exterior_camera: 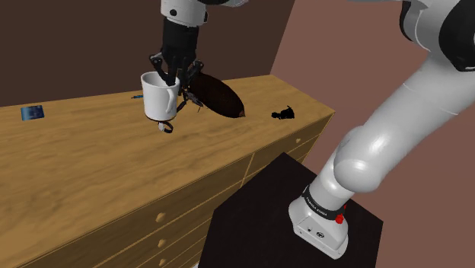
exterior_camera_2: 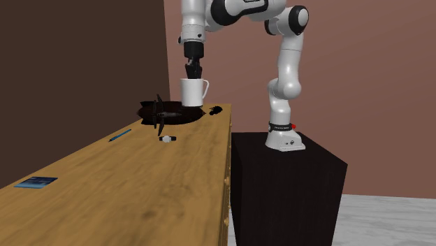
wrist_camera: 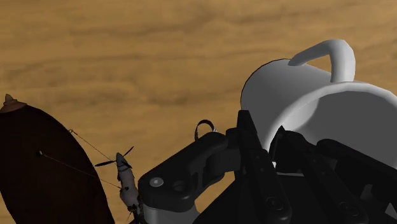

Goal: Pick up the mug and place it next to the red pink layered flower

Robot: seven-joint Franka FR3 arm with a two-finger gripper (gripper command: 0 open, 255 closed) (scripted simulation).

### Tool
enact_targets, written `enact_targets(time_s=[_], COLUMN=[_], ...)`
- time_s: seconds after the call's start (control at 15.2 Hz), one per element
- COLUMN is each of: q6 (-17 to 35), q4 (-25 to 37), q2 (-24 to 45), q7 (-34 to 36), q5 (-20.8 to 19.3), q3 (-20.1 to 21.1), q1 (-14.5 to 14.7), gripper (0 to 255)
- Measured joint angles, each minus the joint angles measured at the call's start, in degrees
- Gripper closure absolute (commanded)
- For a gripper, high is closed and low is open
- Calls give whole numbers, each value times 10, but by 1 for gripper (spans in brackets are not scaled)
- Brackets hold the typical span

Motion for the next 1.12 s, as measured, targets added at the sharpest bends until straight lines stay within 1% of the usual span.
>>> enact_targets(time_s=[0.2, 0.53, 0.86, 1.12], q6=[0, -4, -14, -20], q4=[-44, -97, -137, -153], q2=[-42, -93, -136, -153], q7=[-50, -122, -196, -249], q5=[14, 21, 15, 3], q3=[-28, -74, -126, -165], q1=[-15, -37, -61, -81], gripper=[255, 255, 255, 255])
